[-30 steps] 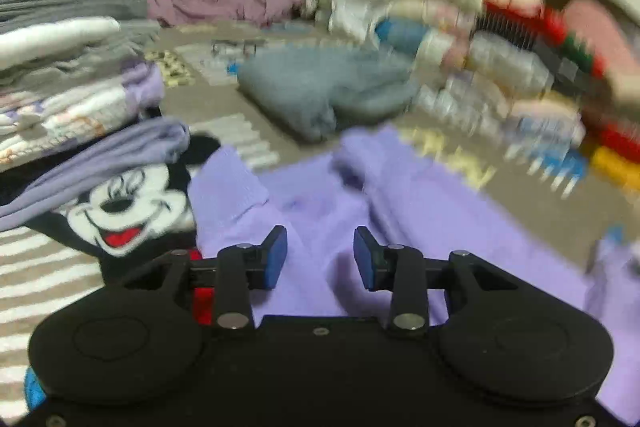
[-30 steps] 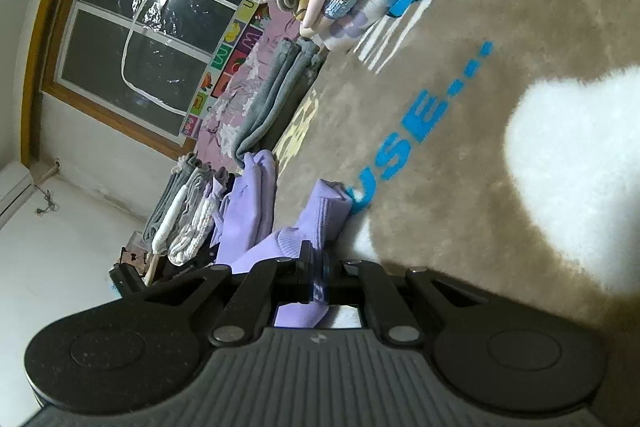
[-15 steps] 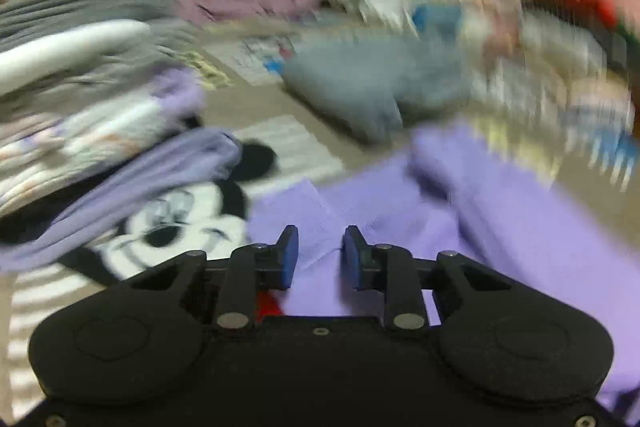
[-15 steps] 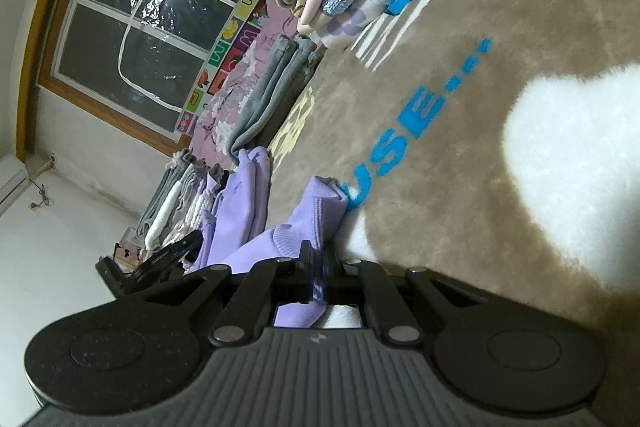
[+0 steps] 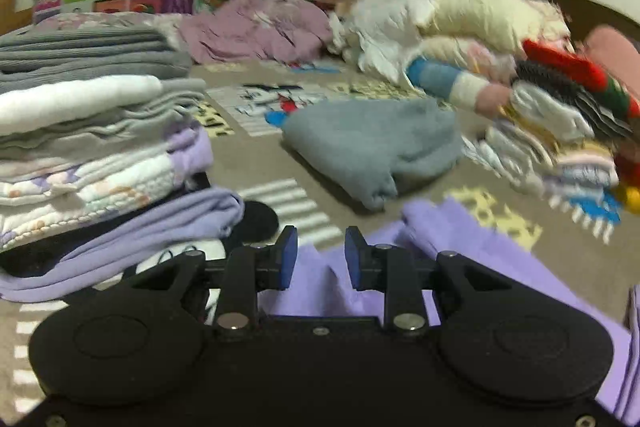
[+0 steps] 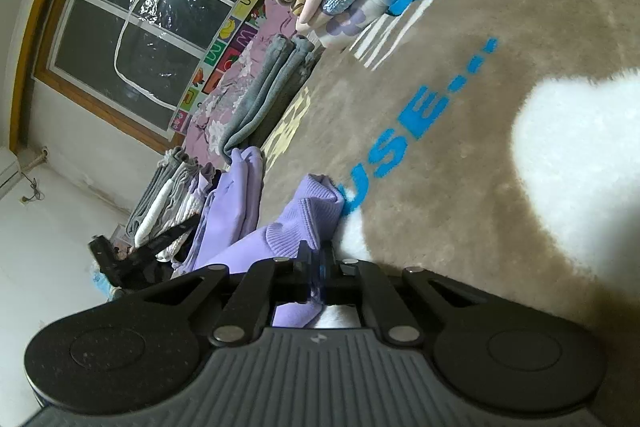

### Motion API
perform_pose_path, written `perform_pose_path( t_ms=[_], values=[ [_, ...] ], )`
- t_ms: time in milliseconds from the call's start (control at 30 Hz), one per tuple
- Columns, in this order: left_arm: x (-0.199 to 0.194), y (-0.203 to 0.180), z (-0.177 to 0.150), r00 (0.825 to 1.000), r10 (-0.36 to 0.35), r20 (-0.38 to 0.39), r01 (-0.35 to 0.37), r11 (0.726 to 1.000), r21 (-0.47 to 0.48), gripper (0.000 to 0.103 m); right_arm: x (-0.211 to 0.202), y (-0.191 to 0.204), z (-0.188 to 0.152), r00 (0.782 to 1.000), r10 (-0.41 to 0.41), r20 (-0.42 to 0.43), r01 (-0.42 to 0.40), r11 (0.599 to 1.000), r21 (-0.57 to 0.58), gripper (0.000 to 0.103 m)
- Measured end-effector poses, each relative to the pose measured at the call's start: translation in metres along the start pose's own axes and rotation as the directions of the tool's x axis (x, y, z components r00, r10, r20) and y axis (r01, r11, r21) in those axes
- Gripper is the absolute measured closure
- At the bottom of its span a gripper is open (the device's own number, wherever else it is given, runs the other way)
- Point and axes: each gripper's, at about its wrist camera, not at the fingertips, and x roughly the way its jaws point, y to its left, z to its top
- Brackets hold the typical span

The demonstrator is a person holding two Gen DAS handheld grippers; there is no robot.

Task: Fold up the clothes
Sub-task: 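Open the right gripper to release the folded half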

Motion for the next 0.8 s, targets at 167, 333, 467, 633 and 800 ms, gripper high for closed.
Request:
perform_pose_path(
  t_ms=[167,333,467,633,800],
  values=[
    [0.049,-0.029,-0.022,0.983,0.084,-0.165,-0.059,0.987,0.148,0.079,0.001,-0.001,-0.001,1.000,0.002,0.006,-0.002,1.000,0.005,0.100],
    [0.032,-0.027,-0.013,0.986,0.077,-0.149,-0.058,0.990,0.128,0.076,0.004,0.001,-0.002,1.000,-0.001,0.011,0.001,1.000,0.006,0.100],
    [-0.009,-0.027,-0.003,0.992,0.098,-0.086,-0.091,0.992,0.082,0.076,0.005,0.001,-0.001,1.000,-0.002,0.012,0.002,1.000,0.005,0.101],
    [-0.078,-0.034,-0.020,0.988,0.148,-0.040,-0.148,0.989,-0.004,0.076,0.003,0.001,-0.001,1.000,0.003,0.017,-0.003,1.000,0.009,0.101],
    [-0.116,-0.075,-0.049,0.985,0.141,-0.095,-0.139,0.990,0.023,0.077,0.001,0.002,-0.001,1.000,0.013,0.021,-0.014,1.000,0.012,0.099]
  ],
)
